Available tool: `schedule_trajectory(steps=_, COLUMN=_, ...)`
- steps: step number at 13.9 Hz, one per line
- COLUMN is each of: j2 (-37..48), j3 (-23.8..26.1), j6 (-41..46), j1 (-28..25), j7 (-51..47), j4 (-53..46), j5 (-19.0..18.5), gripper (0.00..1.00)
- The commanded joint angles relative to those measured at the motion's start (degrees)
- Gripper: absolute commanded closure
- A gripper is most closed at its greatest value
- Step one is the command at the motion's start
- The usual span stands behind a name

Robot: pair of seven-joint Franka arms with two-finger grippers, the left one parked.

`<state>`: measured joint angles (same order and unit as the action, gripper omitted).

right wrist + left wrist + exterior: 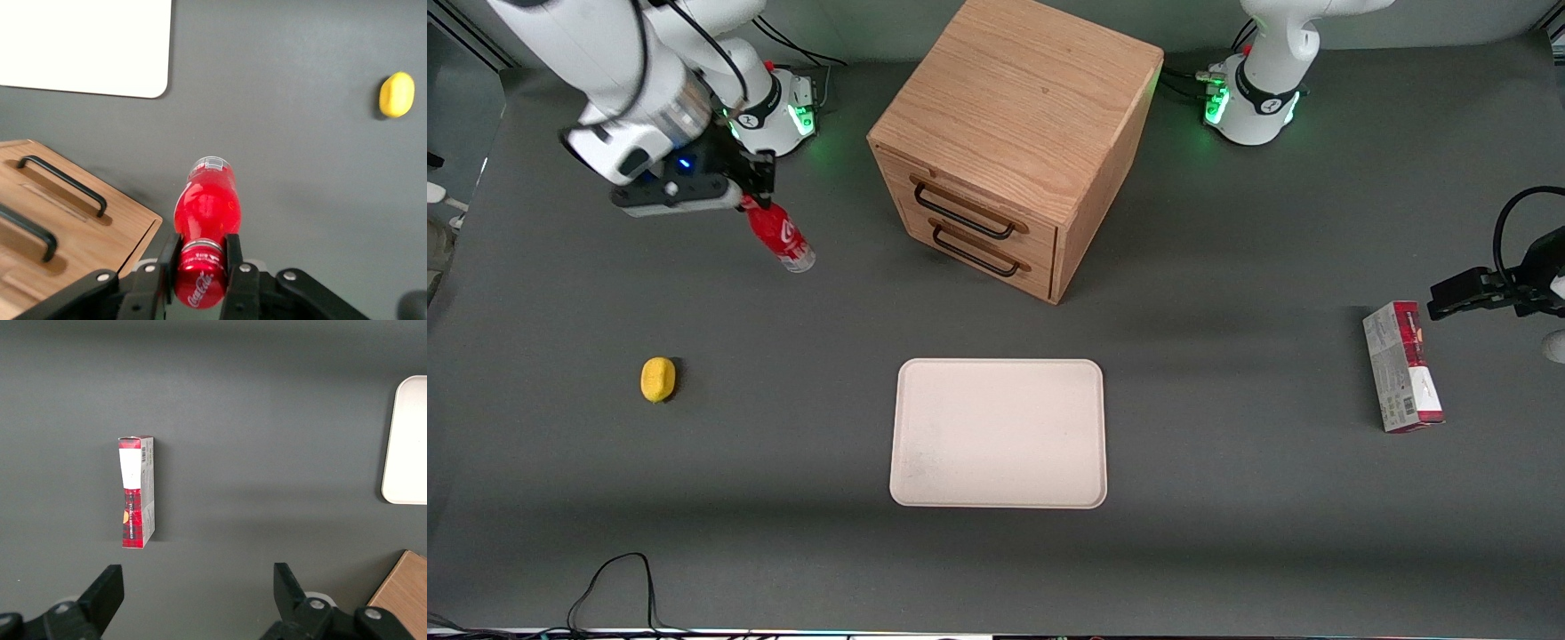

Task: Place coke bottle on tray
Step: 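Lift the bottle with the right gripper and swing toward the white tray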

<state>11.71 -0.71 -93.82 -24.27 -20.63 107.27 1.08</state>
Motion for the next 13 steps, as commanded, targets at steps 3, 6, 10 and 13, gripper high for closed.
schedule_trajectory(steps=3, j2=-10.6, j3=-0.3, j6=2.2, j1=-0.2, j7=-0.4, j4=-14.7, j5=0.8, gripper=0.8)
schedule_trajectory(steps=6, j2=-23.9, j3=-0.3, j6=7.1, j1=-0.3, j7=-0.4, j4=-32.8, j5=0.9, gripper=0.8)
schedule_trajectory(steps=10, j2=-41.4, j3=2.1, j6=10.8, j1=-0.5, j7=-0.4, j4=-55.2, j5=0.6, gripper=0.8)
schedule_trajectory(steps=13, j2=-48.3, j3=3.7, j6=9.3, j1=-0.8, j7=-0.3, j4=-63.0, j5=0.0, gripper=0.89)
